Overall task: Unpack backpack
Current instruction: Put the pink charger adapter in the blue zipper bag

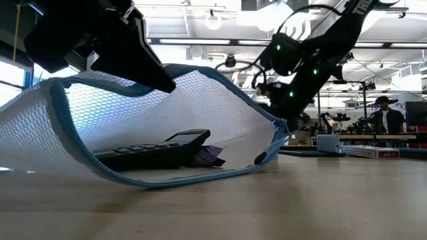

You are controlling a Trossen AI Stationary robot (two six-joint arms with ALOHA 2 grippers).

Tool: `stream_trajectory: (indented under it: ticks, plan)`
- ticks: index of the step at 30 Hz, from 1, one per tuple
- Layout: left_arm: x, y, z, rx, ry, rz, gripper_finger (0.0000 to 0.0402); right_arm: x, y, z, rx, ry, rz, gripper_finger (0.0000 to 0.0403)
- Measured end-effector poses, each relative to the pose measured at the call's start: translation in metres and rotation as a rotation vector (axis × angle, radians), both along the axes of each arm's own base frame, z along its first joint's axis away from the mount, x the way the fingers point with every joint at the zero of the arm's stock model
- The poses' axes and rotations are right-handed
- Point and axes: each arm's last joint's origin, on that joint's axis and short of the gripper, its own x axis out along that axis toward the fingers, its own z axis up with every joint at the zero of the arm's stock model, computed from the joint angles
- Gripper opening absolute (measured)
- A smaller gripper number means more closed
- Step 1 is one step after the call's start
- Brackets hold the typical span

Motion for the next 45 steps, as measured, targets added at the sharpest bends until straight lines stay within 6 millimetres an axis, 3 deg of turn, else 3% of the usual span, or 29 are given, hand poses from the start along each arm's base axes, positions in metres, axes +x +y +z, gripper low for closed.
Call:
stream_trajectory:
  ticks: [6,12,17,21,26,30,32,34,39,45]
  plan:
    - [0.000,0.000,0.000,0.000,0.001,0.000,0.0000,0.001,-0.002,-0.011,-0.029,0.029,-0.042,0.0219]
    - [0.000,0.000,0.000,-0.001,0.001,-0.001,0.0000,0.002,-0.001,-0.011,-0.026,0.028,-0.024,0.0102]
    - [0.000,0.000,0.000,-0.001,0.002,-0.001,0.0000,0.008,0.014,0.005,0.017,0.026,0.109,0.0094]
    - [0.000,0.000,0.000,-0.015,-0.008,0.013,0.0000,0.016,0.052,0.034,0.088,0.002,0.304,0.0094]
    - [0.001,0.002,0.000,-0.036,-0.034,0.047,0.0000,0.017,0.134,0.057,0.123,-0.088,0.541,0.0094]
    - [0.007,0.010,0.001,-0.073,-0.086,0.114,0.0000,0.016,0.199,0.059,0.178,-0.223,0.693,0.0094]
    - [0.012,0.015,0.002,-0.103,-0.123,0.147,0.0000,0.017,0.220,0.051,0.171,-0.237,0.732,0.0094]
    - [0.018,0.020,0.004,-0.129,-0.157,0.173,0.0000,0.025,0.226,0.042,0.160,-0.221,0.704,0.0094]
    - [0.023,0.023,0.006,-0.147,-0.211,0.204,0.0000,0.060,0.215,0.017,0.171,-0.178,0.649,0.0094]
    - [0.020,0.019,0.007,-0.121,-0.216,0.196,0.0000,0.113,0.218,0.000,0.268,-0.257,0.773,0.0094]
